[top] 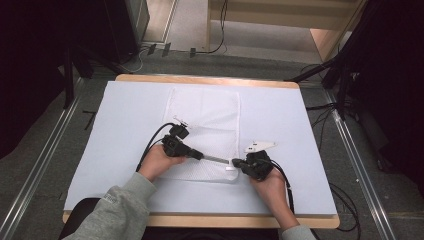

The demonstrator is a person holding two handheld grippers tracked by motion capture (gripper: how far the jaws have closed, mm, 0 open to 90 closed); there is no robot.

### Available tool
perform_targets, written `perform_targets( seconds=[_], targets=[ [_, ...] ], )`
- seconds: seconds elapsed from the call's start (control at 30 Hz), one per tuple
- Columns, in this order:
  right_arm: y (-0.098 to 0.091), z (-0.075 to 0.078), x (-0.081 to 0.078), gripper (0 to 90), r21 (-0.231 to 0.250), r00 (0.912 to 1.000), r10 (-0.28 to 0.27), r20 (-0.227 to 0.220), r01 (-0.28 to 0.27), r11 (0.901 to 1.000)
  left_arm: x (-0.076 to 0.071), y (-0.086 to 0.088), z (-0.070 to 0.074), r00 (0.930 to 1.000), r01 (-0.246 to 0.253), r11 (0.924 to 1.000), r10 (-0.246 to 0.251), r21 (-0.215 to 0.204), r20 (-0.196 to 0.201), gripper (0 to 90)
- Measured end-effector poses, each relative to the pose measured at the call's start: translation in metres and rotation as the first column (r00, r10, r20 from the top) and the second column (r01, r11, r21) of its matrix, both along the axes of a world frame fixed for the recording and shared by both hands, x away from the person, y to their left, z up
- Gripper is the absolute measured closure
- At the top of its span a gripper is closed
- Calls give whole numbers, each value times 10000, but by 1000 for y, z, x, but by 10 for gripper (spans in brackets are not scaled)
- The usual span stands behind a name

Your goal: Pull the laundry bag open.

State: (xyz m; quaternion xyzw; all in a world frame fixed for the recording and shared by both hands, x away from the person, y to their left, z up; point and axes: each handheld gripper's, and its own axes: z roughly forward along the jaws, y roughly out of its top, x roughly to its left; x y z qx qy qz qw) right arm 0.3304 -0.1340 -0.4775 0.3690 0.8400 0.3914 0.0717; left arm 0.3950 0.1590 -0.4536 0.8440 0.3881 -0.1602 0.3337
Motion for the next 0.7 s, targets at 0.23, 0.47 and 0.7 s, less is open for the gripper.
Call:
perform_targets(
  seconds=[0.23, 0.47, 0.7],
  targets=[
    [0, 0, 1, 900, 49, 9999, 17, -120, -17, 10000, -2, 3, 0, 10000, -15, 10000, 15, 50, 11, 882],
    [0, 1, 1, 900, 0, 9999, 41, -120, -41, 10000, -3, 9, 2, 9999, -99, 10000, 99, -4, 26, 882],
    [-1, 0, 2, 900, 52, 9999, 70, -132, -70, 10000, -3, 15, 4, 9999, -148, 9998, 148, -108, -4, 882]
  ],
)
